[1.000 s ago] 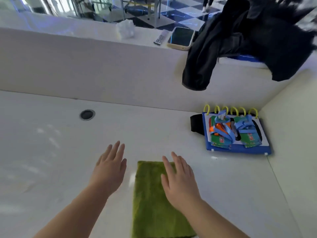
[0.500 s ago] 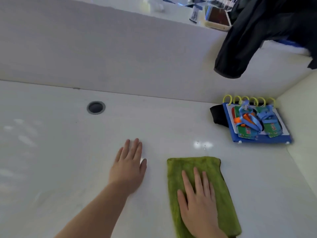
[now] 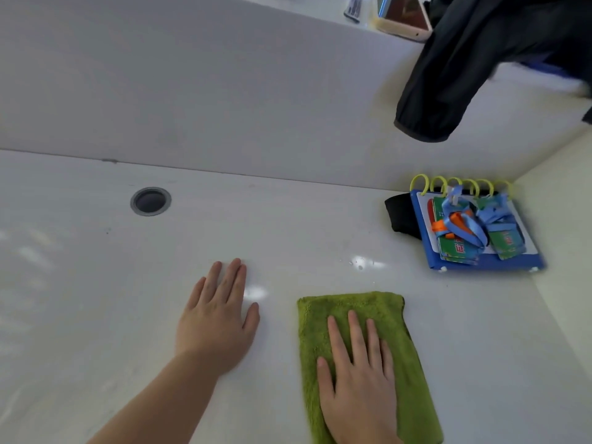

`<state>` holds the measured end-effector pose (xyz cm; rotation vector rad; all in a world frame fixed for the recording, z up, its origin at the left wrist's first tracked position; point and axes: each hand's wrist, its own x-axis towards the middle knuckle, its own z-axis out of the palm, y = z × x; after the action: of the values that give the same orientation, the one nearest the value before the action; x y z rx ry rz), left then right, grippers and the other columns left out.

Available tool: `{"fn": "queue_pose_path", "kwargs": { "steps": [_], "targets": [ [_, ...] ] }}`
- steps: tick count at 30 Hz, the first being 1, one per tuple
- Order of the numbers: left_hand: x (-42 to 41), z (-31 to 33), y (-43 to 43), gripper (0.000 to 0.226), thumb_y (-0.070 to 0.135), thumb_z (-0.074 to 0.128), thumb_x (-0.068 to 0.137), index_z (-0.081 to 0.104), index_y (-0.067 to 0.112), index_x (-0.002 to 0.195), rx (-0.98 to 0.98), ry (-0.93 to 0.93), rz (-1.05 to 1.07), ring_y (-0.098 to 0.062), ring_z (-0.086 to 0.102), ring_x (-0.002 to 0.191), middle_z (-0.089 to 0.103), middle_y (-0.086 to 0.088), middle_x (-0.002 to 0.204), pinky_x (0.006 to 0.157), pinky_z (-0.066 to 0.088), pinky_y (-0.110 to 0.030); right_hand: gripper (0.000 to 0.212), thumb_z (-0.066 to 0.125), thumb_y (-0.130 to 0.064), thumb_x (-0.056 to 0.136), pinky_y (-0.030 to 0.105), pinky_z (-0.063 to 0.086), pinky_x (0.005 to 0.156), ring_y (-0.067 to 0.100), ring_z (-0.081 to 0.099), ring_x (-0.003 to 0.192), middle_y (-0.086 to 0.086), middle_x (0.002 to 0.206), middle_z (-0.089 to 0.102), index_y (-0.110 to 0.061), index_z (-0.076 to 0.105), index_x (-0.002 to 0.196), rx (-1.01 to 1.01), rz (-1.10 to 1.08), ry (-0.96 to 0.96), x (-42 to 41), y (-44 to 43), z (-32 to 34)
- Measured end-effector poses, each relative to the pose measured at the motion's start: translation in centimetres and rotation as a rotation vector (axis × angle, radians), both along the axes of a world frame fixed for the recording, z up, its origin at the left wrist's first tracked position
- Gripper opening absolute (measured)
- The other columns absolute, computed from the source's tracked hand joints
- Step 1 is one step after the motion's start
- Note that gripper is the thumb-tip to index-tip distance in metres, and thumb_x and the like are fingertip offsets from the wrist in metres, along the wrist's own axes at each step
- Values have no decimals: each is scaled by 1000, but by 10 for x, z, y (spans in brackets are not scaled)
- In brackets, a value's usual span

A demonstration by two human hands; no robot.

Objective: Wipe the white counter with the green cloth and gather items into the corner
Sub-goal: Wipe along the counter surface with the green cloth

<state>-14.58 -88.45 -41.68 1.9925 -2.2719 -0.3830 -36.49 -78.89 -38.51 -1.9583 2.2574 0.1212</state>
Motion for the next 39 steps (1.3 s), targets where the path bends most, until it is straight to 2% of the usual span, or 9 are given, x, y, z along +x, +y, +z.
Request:
{"fn": "queue_pose_path", "kwargs": {
  "steps": [6, 10, 14, 19, 23, 27, 32, 39],
  "targets": [
    [-13, 1, -28, 77, 59, 0, 92, -13, 21, 158, 29, -37, 15, -20, -27, 150, -22, 11, 163, 122, -12, -37, 61, 20, -57, 96, 49, 17, 114, 29, 19, 148, -2, 161, 19, -36, 22, 153, -27, 10, 33, -8, -35, -7],
    [-23, 6, -56, 75, 53, 12, 97, -5, 15, 160, 51, -11, 19, -27, -19, 152, -10, 4, 168, 124, -7, -40, 61, 13, -60, 95, 49, 14, 118, 26, 9, 150, -4, 163, 11, -40, 10, 153, -54, 9, 41, -13, -65, -12],
    [-31, 10, -100, 68, 43, 18, 102, 4, 12, 160, 7, 6, -36, -20, -10, 154, -3, 1, 169, 122, -6, -34, 62, -1, -62, 92, 47, 4, 120, 23, -4, 150, -7, 163, -3, -44, -7, 151, -76, 16, 60, -19, -107, -18],
    [-37, 5, -144, 67, 44, 16, 101, 2, 15, 160, -23, 18, -63, -16, -14, 153, -10, 5, 168, 118, -12, -30, 64, -3, -63, 91, 46, 1, 120, 21, -6, 149, -9, 163, -4, -45, -5, 152, -110, 14, 58, -27, -163, -23],
    [-42, -2, -157, 72, 48, 13, 97, 3, 17, 160, -46, 34, -30, -14, -10, 154, -3, 7, 168, 122, -6, -31, 64, -1, -63, 88, 46, 1, 120, 20, -7, 149, -10, 163, -5, -46, -6, 150, -124, 8, 54, -34, -213, -26],
    [-41, -3, -154, 77, 52, 6, 92, 8, 18, 160, -72, 33, -16, -14, -6, 154, 3, 8, 168, 122, -5, -30, 65, -1, -63, 87, 50, 6, 118, 23, -3, 149, -10, 163, -3, -47, -3, 150, -113, 2, 69, -39, -256, -25],
    [-44, -2, -153, 76, 51, 7, 92, 11, 17, 160, -76, 19, -6, -14, -4, 154, 7, 7, 168, 124, 0, -33, 63, 8, -65, 85, 57, 14, 110, 27, 8, 146, -9, 162, 8, -52, 5, 146, -128, -16, 80, -42, -288, -23],
    [-45, 1, -153, 77, 50, 8, 92, 15, 15, 160, -86, -16, -12, -17, 0, 154, 11, 5, 168, 125, 4, -35, 60, 4, -66, 88, 52, 2, 117, 24, -3, 149, -11, 163, -2, -54, -4, 146, -131, 19, 65, -42, -278, -24]
  ]
}}
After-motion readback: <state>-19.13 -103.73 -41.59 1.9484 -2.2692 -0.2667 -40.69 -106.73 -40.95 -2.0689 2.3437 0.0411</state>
